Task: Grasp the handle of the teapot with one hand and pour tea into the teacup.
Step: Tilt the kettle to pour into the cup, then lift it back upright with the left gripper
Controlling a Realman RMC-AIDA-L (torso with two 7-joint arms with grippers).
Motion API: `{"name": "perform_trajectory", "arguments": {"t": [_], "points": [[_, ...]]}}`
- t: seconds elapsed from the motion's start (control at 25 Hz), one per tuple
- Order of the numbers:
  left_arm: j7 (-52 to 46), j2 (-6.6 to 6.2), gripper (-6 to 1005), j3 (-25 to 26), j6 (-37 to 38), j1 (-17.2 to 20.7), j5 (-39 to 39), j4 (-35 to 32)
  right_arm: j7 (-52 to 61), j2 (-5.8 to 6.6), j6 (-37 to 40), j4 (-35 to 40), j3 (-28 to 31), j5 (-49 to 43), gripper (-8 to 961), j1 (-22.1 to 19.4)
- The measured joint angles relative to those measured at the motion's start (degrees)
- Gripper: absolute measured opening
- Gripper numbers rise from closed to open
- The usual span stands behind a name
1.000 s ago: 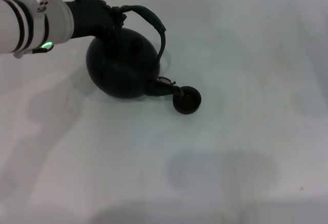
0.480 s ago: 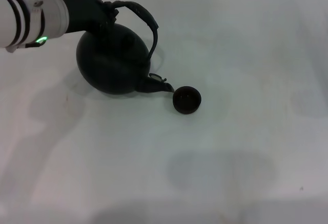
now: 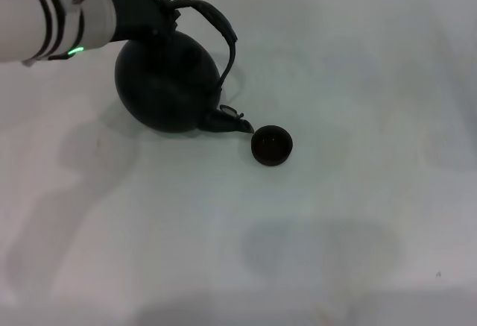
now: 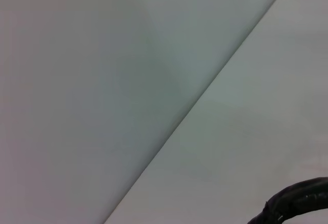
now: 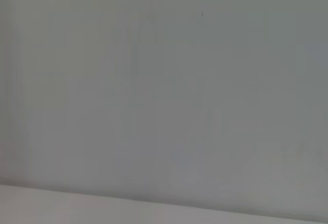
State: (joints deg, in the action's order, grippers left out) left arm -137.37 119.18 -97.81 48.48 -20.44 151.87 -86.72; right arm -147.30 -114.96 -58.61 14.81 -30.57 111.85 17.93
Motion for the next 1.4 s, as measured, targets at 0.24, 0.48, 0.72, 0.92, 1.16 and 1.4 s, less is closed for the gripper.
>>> {"name": "perform_trajectory", "arguments": {"t": [0.24,0.48,0.72,0.92,1.16,1.4], "points": [[-0.8,0.0,110,-0.2,0.0,-1.9,0.7,0.3,-0.8,0.0,0.2,-0.5,-0.3,-0.4,851,0.1],[-1.3,0.0,110,-1.1,0.1,-3.7,1.3,1.3,-1.4,0.0,1.3,-0.8,-0.3,-0.3,851,0.2],[-3.2,-0.01,110,-3.2,0.4,-5.1,4.7,1.6,-1.5,0.0,1.6,-1.2,-0.1,-0.4,850,0.3],[-3.7,-0.01,109,-3.8,0.9,-5.7,5.8,1.4,-1.7,0.03,2.6,-1.3,0.2,-0.2,850,0.5],[-3.8,0.0,109,-4.0,0.9,-6.3,6.8,1.2,-1.7,0.08,3.9,-1.3,0.3,-0.1,850,0.9],[-3.9,0.0,109,-4.6,1.5,-7.7,7.6,1.2,-1.7,0.09,4.6,-1.3,0.3,0.0,851,1.3]]}}
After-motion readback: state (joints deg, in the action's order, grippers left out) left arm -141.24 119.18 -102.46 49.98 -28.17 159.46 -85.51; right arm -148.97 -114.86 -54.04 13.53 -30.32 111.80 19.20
